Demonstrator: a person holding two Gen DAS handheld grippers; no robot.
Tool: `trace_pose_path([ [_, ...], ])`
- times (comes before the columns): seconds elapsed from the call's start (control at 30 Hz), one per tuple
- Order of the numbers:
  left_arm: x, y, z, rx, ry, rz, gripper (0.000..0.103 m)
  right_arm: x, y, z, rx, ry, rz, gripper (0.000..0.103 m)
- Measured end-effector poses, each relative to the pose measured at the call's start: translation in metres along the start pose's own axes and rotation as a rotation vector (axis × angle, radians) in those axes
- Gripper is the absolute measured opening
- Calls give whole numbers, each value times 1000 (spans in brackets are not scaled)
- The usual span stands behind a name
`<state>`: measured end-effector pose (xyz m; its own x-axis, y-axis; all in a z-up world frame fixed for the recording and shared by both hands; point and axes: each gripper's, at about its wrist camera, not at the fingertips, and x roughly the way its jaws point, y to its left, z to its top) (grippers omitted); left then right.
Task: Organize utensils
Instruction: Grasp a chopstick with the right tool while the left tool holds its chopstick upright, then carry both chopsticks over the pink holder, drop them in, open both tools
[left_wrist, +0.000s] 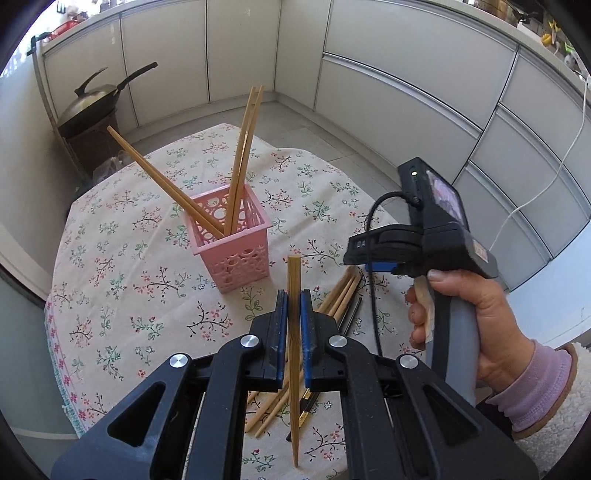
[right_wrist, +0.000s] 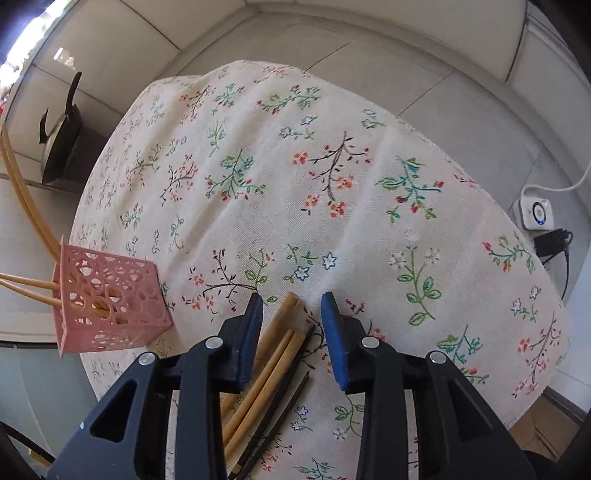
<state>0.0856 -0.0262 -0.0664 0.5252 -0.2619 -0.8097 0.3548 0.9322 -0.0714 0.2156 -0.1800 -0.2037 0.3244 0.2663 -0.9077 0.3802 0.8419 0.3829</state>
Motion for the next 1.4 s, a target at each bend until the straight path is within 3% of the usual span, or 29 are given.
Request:
trace_pose_path([
  [0.07, 0, 0, 0, 0, 2, 4, 6, 3, 8, -1, -37, -18, -29, 34],
  [0.13, -1, 2, 0, -7, 1, 9, 6, 8, 17, -1, -89, -26, -46, 17],
  [0.23, -4, 6, 0, -23, -10, 17, 6, 6, 19, -3, -90, -66, -15, 14],
  [0.33, -12, 10, 0, -35, -31, 18, 6, -11, 14, -6, -77, -114, 34, 12],
  [0.6, -67, 19, -4, -77, -160, 9, 6, -120, 6, -43, -153, -299, 197, 10],
  [0.83, -110, 26, -9, -159, -286, 17, 6, -188, 1, -72, -221, -431, 263, 9],
  [1.1, -142, 31, 23, -256, -434, 12, 6, -253, 0, -71, -236, -533, 318, 8],
  [1.27, -157, 39, 50, -321, -542, 63, 6, -275, -3, -62, -221, -563, 357, 8],
  [1.4, -151, 52, 68, -367, -574, 111, 6, -280, -1, -56, -222, -572, 376, 8],
])
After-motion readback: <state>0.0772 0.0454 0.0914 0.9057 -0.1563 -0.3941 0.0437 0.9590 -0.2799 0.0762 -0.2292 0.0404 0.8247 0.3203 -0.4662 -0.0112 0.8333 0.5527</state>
